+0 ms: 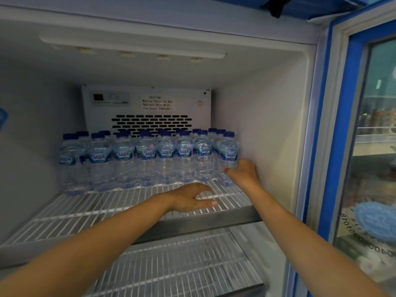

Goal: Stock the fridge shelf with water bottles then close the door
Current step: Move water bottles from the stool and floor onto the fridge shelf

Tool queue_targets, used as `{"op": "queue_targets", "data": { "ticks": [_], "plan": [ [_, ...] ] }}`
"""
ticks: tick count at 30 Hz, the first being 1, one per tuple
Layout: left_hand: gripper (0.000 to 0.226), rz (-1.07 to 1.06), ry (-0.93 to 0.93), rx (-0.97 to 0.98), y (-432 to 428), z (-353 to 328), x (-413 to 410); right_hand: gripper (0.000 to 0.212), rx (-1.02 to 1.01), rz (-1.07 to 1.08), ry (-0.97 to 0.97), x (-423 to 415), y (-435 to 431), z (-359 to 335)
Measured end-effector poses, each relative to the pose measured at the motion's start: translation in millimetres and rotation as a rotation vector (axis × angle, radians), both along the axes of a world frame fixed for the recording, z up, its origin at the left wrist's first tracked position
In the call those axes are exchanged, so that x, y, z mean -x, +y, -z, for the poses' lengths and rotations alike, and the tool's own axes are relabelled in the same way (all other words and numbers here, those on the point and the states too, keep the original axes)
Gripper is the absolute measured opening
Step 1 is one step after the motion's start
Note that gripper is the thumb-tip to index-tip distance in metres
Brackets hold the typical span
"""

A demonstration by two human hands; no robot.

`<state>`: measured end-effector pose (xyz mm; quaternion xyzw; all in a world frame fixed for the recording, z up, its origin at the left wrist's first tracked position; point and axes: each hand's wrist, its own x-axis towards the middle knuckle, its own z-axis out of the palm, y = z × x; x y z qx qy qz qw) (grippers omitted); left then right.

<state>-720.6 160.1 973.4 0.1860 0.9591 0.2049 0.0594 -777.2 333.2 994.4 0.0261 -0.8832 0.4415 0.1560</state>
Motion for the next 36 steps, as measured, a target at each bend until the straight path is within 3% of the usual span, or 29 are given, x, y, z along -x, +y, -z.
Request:
{"op": "queue_targets", "data": {
  "ticks": [4,6,8,10,13,19,23,27,33,36],
  "plan": [
    [0.057,-0.04,0.082,0.074,-10,-13,-19,0.022,-0.146,0.032,-0.11,-28,1,-3],
    [0.048,-0.072,0.166,0.07,-21,-18,-36,0.012,-0.145,0.027,-0.072,-45,-4,0],
    [0.037,-0.117,0.288,0.025,-35,-20,-56,0.018,-0.167,-0.007,-0.021,-68,-18,2],
    [0.027,-0.181,0.426,-0.045,-51,-20,-81,0.011,-0.2,-0.053,0.059,-92,-41,4],
    [0.022,-0.299,0.617,-0.132,-83,-15,-135,0.043,-0.125,-0.196,0.211,-139,-89,8],
    [0.022,-0.415,0.877,-0.27,-169,31,-304,0.019,0.146,-0.483,0.468,-272,-202,56],
    [0.019,-0.538,0.803,-0.164,-224,110,-422,0.021,0.216,-0.664,0.356,-366,-272,140],
    [0.019,-0.773,0.57,-0.186,-265,215,-522,0.023,0.189,-0.772,0.107,-441,-318,236],
    [0.018,-1.264,0.256,-0.267,-296,367,-639,0.029,-0.011,-0.919,-0.201,-522,-359,377],
    [0.031,-1.457,0.177,-0.337,-294,436,-672,0.039,-0.118,-0.988,-0.373,-552,-383,452]
  ]
}}
